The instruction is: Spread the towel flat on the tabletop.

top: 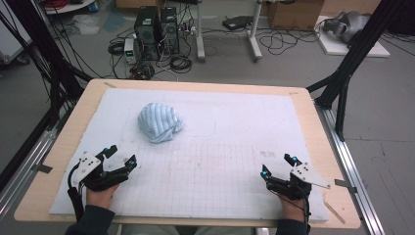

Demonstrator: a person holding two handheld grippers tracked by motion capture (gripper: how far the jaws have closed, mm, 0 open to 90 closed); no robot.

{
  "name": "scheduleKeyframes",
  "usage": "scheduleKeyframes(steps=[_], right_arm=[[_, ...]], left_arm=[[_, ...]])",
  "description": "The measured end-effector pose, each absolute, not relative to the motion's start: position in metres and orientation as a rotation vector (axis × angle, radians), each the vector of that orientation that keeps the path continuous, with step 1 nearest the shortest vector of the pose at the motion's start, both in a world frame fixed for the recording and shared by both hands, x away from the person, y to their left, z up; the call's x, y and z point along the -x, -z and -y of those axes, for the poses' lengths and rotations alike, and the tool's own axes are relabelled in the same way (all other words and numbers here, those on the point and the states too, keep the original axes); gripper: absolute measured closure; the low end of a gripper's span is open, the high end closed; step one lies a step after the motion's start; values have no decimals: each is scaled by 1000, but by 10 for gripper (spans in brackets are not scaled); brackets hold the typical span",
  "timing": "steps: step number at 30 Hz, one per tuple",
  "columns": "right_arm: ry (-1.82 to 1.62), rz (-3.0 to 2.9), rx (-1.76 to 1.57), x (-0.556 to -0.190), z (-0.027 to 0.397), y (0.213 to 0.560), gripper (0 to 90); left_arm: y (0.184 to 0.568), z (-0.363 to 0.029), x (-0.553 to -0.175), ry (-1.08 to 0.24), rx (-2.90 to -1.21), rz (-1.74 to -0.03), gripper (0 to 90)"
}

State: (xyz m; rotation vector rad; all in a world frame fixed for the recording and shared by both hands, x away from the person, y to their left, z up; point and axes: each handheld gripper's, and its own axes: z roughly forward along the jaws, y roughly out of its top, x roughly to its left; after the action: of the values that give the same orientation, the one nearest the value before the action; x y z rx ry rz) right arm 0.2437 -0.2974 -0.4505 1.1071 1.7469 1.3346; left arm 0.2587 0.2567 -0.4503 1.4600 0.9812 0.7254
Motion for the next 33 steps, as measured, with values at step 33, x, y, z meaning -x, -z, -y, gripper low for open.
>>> scheduleKeyframes(steps=[33], right_arm=[[-1340, -1748, -1110, -244, 298, 450, 101]], left_arm=[[355, -214, -338, -704, -1587, -827, 161]])
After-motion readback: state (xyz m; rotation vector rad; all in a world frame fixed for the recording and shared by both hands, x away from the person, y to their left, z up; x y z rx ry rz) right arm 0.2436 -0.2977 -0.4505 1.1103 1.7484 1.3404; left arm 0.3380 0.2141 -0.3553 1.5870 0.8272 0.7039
